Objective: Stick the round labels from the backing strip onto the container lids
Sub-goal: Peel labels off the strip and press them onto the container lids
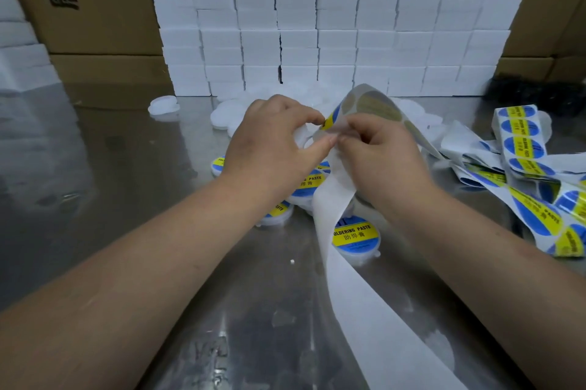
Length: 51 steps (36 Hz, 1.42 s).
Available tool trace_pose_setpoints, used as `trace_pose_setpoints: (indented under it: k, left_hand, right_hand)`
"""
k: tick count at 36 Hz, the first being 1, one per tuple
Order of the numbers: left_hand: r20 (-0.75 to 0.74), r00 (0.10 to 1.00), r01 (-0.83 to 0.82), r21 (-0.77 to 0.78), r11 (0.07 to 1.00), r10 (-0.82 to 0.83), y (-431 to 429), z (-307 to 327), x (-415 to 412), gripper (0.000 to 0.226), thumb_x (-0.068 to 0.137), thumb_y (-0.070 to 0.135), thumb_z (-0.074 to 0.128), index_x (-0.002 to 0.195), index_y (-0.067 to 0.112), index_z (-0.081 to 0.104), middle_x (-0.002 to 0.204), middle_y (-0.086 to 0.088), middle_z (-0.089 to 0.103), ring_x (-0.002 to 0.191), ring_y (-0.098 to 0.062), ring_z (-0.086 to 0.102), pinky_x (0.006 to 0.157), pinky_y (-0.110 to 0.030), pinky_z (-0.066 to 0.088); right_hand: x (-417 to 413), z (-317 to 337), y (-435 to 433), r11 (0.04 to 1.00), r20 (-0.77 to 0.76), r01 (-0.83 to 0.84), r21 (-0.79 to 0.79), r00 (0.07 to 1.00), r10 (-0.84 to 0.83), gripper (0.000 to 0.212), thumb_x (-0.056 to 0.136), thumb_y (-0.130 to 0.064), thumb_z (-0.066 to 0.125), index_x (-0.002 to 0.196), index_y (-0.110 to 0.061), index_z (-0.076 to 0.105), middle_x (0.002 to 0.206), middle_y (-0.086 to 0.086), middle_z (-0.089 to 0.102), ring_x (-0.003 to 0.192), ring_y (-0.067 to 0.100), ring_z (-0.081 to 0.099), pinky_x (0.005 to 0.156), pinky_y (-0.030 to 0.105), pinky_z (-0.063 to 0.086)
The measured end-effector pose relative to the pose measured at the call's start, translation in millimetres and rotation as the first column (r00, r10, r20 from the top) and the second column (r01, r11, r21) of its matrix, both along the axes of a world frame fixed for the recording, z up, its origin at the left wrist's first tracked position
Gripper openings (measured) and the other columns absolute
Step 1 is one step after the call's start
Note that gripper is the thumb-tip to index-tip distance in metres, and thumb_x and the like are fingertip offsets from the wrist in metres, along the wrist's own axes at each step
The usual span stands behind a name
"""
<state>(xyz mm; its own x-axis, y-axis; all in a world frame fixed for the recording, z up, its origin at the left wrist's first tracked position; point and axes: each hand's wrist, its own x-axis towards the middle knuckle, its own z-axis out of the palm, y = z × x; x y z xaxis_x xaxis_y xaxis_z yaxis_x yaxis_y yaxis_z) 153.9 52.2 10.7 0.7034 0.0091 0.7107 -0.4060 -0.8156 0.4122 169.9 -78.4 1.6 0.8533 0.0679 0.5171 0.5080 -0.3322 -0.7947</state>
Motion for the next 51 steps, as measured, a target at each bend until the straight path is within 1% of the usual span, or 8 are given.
trace_pose_setpoints:
  k: [11, 19, 27, 31, 35, 41, 48, 51]
  left_hand:
    - [0.018, 1.000, 0.006, 0.072, 0.997, -0.008, 2, -5, 5, 0.021, 0.081, 0.041, 0.063, 0.091, 0.023, 0.069, 0.097, 0.013, 0.047, 0.104, -0.012, 0.046, 0.076, -0.013, 0.024]
    - [-0.085, 0.994, 0.036, -0.293, 0.956, -0.063, 3, -2, 5, 0.022, 0.090, 0.035, 0.053, 0.068, 0.038, 0.053, 0.086, 0.009, 0.056, 0.082, -0.003, 0.046, 0.069, -0.019, 0.030]
    - [-0.217, 0.976, -0.140, -0.564, 0.814, 0.017, 18, -1, 19, 0.030, 0.089, 0.039, 0.050, 0.064, 0.023, 0.055, 0.040, 0.014, 0.042, 0.048, -0.007, 0.037, 0.052, -0.025, 0.031]
    - [-0.241, 0.969, -0.199, -0.619, 0.760, 0.058, 26, 3, 20, 0.029, 0.090, 0.035, 0.048, 0.066, 0.020, 0.053, 0.051, 0.005, 0.038, 0.053, -0.015, 0.036, 0.062, -0.029, 0.038]
    - [-0.225, 0.973, -0.170, -0.576, 0.799, 0.044, 24, 1, 18, 0.025, 0.090, 0.037, 0.049, 0.069, 0.024, 0.056, 0.062, 0.008, 0.045, 0.063, -0.012, 0.042, 0.069, -0.030, 0.042]
    - [-0.137, 0.990, -0.105, -0.474, 0.874, 0.045, 15, -1, 13, 0.026, 0.088, 0.042, 0.051, 0.068, 0.027, 0.056, 0.070, 0.013, 0.054, 0.066, -0.005, 0.048, 0.059, -0.022, 0.037]
    - [-0.131, 0.991, -0.090, -0.438, 0.894, 0.036, 9, -2, 10, 0.025, 0.089, 0.041, 0.050, 0.067, 0.029, 0.054, 0.074, 0.010, 0.055, 0.073, -0.015, 0.049, 0.066, -0.026, 0.036]
    - [-0.127, 0.992, -0.079, -0.425, 0.902, 0.028, 9, -1, 8, 0.024, 0.090, 0.042, 0.048, 0.072, 0.029, 0.056, 0.086, 0.005, 0.059, 0.082, -0.016, 0.052, 0.070, -0.027, 0.036]
  right_hand:
    - [1, -3, 2, 0.999, -0.010, -0.034, -0.028, 0.999, 0.034, 0.035, 0.088, -0.006, 0.046, 0.064, -0.029, 0.058, 0.046, -0.021, 0.049, 0.044, 0.000, 0.041, 0.042, 0.009, 0.028]
    - [-3, 0, 3, 0.999, -0.016, 0.007, -0.031, 1.000, -0.007, 0.022, 0.080, -0.002, 0.042, 0.071, -0.010, 0.061, 0.055, -0.004, 0.048, 0.048, 0.009, 0.039, 0.049, 0.024, 0.030]
    - [-7, 0, 1, 0.999, 0.019, -0.014, -0.040, 1.000, 0.014, 0.032, 0.081, -0.030, 0.054, 0.070, 0.000, 0.051, 0.056, 0.000, 0.044, 0.052, 0.010, 0.039, 0.050, 0.027, 0.031]
    - [-6, -1, 2, 0.999, 0.038, 0.006, -0.047, 0.999, -0.004, 0.031, 0.086, -0.029, 0.056, 0.062, -0.014, 0.044, 0.051, -0.008, 0.042, 0.048, 0.006, 0.036, 0.050, 0.024, 0.031]
    - [-3, 1, 2, 0.999, 0.038, 0.019, 0.050, 0.999, -0.020, 0.022, 0.085, -0.020, 0.058, 0.090, -0.039, 0.047, 0.075, -0.011, 0.054, 0.067, 0.011, 0.053, 0.061, 0.029, 0.041]
    - [-4, 4, -3, 0.987, 0.148, 0.163, 0.010, 0.976, -0.162, 0.036, 0.084, -0.018, 0.058, 0.101, -0.035, 0.032, 0.085, -0.007, 0.052, 0.067, 0.015, 0.054, 0.062, 0.029, 0.041]
    - [-9, 9, -7, 0.950, 0.355, 0.295, -0.099, 0.903, -0.243, 0.047, 0.078, 0.004, 0.049, 0.117, -0.022, 0.052, 0.133, -0.002, 0.039, 0.070, 0.005, 0.040, 0.061, 0.019, 0.028]
    - [-10, 11, -7, 0.961, 0.364, 0.260, -0.090, 0.907, -0.211, 0.047, 0.075, 0.007, 0.043, 0.107, -0.023, 0.060, 0.108, -0.015, 0.051, 0.076, -0.002, 0.043, 0.067, 0.021, 0.034]
